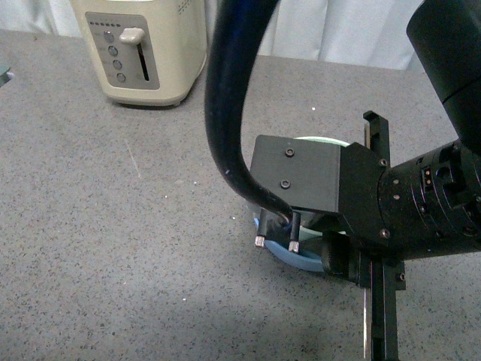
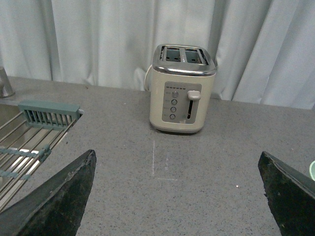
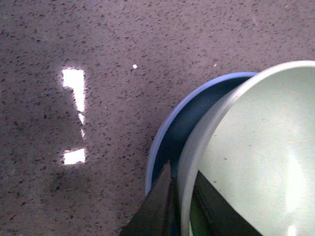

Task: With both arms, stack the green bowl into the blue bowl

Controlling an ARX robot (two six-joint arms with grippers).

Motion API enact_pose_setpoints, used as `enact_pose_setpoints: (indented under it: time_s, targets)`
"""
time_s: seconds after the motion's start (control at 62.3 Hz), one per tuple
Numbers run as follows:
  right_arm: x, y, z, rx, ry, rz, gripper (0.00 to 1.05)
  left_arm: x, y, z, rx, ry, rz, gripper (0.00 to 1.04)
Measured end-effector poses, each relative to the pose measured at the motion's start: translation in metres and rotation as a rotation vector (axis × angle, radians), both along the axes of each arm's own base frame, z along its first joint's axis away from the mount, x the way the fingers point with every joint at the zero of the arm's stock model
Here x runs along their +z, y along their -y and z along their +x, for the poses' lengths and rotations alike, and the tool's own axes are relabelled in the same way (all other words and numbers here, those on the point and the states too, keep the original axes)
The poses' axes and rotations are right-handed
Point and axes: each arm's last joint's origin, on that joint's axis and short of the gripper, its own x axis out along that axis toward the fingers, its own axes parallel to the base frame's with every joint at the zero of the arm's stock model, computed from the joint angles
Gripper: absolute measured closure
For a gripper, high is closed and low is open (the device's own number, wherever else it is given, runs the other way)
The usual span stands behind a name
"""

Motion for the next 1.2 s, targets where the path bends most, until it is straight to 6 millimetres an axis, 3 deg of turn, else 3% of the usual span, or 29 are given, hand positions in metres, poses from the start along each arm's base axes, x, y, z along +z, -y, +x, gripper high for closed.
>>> enact_pose_setpoints:
  time_s: [0.289, 0.466, 0.578, 0.754, 0.979, 1.059, 1.204]
  targets:
    - [0.027, 0.006, 0.007, -0.161, -0.044, 0.119, 0.46, 0.000, 0.000, 0.000, 0.000, 0.000, 0.000, 0.06]
    - [0.071, 0.043, 0.004, -0.549, -0.100, 0.335, 0.08, 0.000, 0.000, 0.000, 0.000, 0.000, 0.000, 0.06]
    - [0.077, 0.074, -0.012, -0.861, -0.073, 0.409, 0.09, 0.000, 0.000, 0.000, 0.000, 0.000, 0.000, 0.06]
    - [0.064, 0.113, -0.051, -1.224, -0.006, 0.402, 0.09, 0.000, 0.000, 0.000, 0.000, 0.000, 0.000, 0.06]
    - [0.046, 0.137, -0.101, -1.419, 0.082, 0.405, 0.09, 0.000, 0.000, 0.000, 0.000, 0.000, 0.000, 0.06]
    - [0.037, 0.143, -0.115, -1.473, 0.027, 0.415, 0.09, 0.000, 0.000, 0.000, 0.000, 0.000, 0.000, 0.06]
    - [0.028, 0.145, -0.124, -1.526, -0.046, 0.407, 0.09, 0.000, 0.000, 0.000, 0.000, 0.000, 0.000, 0.06]
